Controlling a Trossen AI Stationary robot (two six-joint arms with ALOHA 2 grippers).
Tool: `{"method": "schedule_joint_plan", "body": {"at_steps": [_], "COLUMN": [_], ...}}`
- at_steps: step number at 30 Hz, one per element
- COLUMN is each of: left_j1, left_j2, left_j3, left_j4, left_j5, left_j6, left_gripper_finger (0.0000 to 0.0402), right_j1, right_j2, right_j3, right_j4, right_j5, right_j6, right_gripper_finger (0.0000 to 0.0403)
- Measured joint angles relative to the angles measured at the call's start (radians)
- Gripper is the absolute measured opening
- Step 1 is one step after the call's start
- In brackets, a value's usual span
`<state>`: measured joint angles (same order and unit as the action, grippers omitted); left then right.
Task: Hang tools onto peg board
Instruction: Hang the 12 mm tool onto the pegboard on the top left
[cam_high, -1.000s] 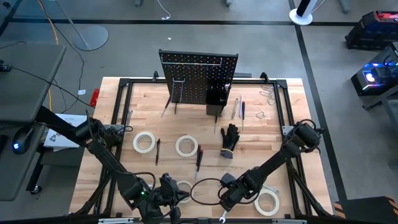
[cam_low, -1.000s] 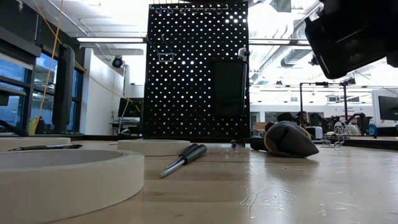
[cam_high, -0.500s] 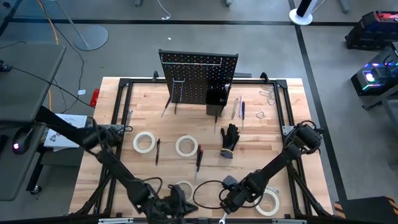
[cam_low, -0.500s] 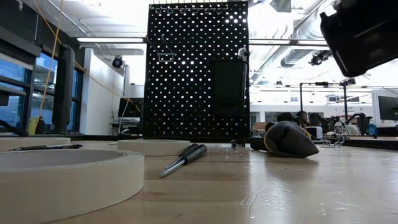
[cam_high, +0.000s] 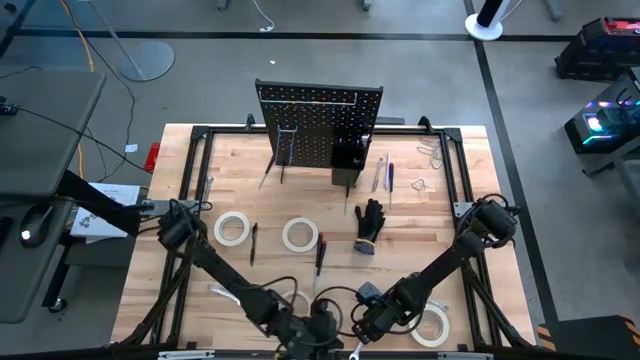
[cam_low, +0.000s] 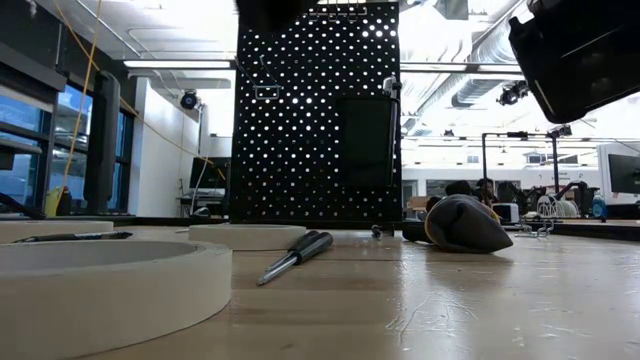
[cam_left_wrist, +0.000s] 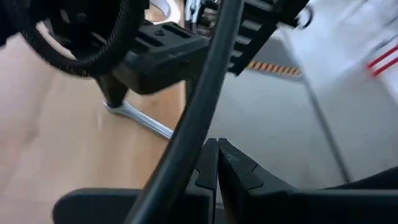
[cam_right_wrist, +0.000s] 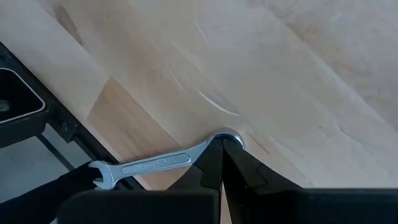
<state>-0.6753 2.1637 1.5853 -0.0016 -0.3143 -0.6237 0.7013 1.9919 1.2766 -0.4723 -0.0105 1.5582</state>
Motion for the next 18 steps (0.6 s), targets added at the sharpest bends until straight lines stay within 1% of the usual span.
{"method": "schedule_joint_plan", "body": {"at_steps": [3, 6, 8, 11, 14, 16, 18], "left_j1": [0.025, 0.040, 0.045, 0.041, 0.010, -0.029, -0.075], "left_j2": [0.006, 0.014, 0.016, 0.009, -0.016, -0.043, -0.069], "left_j3": [0.044, 0.053, 0.053, 0.053, 0.053, 0.053, 0.053], "left_j4": [-0.059, -0.086, -0.106, -0.141, -0.235, -0.341, -0.441], "left_j5": [0.001, -0.002, 0.021, 0.080, 0.129, 0.128, 0.079], "left_j6": [0.058, 0.099, 0.105, 0.067, 0.028, -0.012, -0.060], "left_gripper_finger": [0.0000, 0.0000, 0.0000, 0.0000, 0.0000, 0.0000, 0.0000], "right_j1": [0.000, -0.001, -0.002, -0.002, -0.002, -0.001, 0.000], "right_j2": [0.000, 0.000, 0.000, 0.000, 0.000, 0.000, 0.000], "right_j3": [0.000, 0.000, 0.000, 0.000, 0.000, 0.000, 0.000], "right_j4": [0.001, 0.000, 0.000, 0.000, 0.020, 0.049, 0.049], "right_j5": [0.005, 0.007, 0.007, 0.006, 0.003, -0.004, 0.024], "right_j6": [0.016, 0.016, 0.015, 0.016, 0.047, 0.072, 0.101], "right_gripper_finger": [0.0000, 0.0000, 0.0000, 0.0000, 0.0000, 0.0000, 0.0000]}}
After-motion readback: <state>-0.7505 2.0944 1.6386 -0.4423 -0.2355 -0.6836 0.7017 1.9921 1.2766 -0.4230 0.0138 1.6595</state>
